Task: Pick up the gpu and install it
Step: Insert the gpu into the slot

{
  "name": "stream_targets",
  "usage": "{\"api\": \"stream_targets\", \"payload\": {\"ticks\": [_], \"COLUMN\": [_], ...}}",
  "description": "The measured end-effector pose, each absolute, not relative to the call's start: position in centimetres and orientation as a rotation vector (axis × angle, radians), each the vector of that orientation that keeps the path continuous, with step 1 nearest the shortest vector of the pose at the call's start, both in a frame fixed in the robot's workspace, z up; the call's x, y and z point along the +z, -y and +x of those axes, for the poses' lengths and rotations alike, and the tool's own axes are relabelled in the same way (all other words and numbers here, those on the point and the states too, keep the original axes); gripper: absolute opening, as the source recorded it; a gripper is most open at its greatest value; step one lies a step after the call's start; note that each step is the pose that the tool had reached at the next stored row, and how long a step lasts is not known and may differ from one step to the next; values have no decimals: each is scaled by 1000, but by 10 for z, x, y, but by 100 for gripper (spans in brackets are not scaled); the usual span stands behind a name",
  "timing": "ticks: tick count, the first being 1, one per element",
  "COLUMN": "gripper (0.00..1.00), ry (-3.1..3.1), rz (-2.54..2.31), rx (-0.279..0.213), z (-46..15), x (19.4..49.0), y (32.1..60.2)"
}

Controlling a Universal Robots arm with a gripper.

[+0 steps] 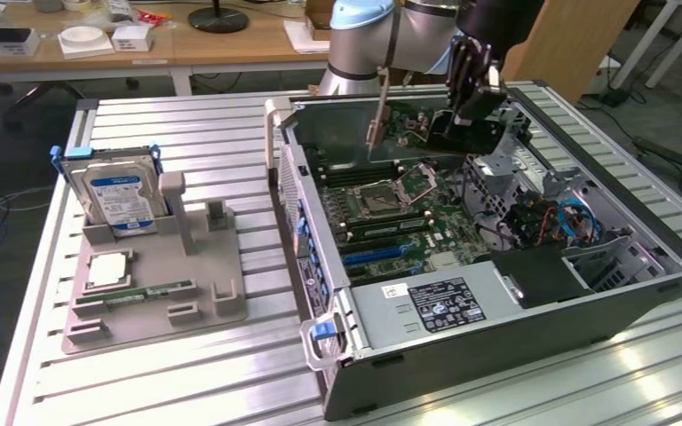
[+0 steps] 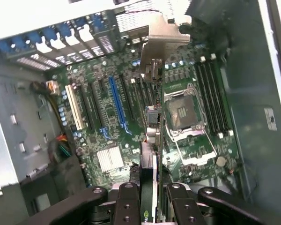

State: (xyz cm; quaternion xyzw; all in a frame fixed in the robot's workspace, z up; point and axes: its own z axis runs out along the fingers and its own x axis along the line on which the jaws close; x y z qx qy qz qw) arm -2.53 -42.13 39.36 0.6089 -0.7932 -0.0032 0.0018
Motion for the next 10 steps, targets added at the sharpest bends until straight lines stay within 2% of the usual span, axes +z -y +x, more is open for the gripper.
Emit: {"api": "stream_targets", "payload": {"ticks": [10], "gripper": [27], "ry": [2397], "rz": [2023], "rx": [-12], "z": [-27], "x": [386], "y": [422]}}
